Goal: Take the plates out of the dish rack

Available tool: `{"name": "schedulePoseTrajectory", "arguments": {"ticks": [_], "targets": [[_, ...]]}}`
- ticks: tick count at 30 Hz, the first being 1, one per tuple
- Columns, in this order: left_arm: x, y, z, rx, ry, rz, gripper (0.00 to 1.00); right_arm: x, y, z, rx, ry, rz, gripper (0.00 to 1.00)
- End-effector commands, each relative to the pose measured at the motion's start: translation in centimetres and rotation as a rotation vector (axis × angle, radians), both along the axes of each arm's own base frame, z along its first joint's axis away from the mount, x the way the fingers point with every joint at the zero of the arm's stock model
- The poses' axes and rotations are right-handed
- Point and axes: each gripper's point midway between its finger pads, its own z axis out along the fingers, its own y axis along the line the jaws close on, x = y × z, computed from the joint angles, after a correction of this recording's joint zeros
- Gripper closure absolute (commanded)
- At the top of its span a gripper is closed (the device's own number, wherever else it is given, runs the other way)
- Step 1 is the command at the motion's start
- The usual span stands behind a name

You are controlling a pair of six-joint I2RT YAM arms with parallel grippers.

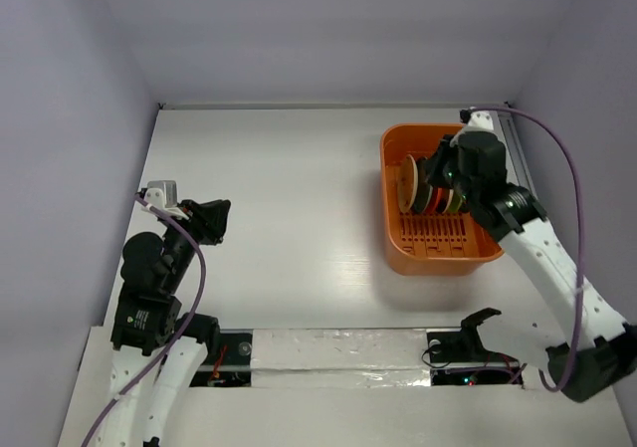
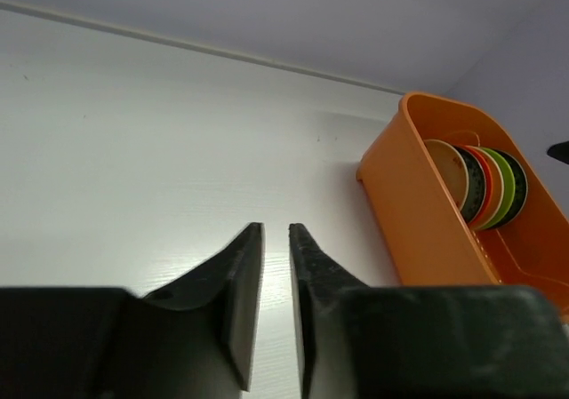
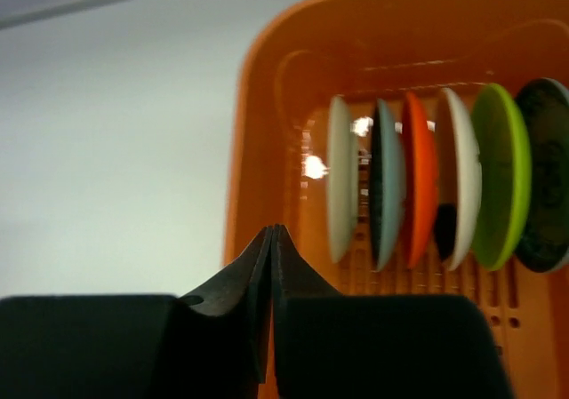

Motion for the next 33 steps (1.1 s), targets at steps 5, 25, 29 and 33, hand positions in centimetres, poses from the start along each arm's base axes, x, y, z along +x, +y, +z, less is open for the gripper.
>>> {"name": "schedulePoseTrajectory", "arguments": {"ticks": [5, 25, 29, 33], "targets": [[0.2, -0.2, 0.5, -0.015, -0.038, -0.008, 0.66, 4.4, -1.9, -2.0, -0.229, 0.079, -0.18, 0.69], [-0.4, -0.2, 0.8, -0.027, -0.058, -0.01, 0.55, 8.8, -0.8, -8.6, -0.38, 0.249, -0.19, 0.66], [-0.5, -0.4, 0.9, -0.025, -0.062, -0.019, 0.54, 9.0, 0.0, -10.0, -0.406, 0.273, -0.177, 0.68], [-0.6, -0.5, 1.1, -0.023, -0.069, -0.03, 0.54, 9.2, 0.3, -10.8, -0.448, 0.29, -0.195, 0.72]]}}
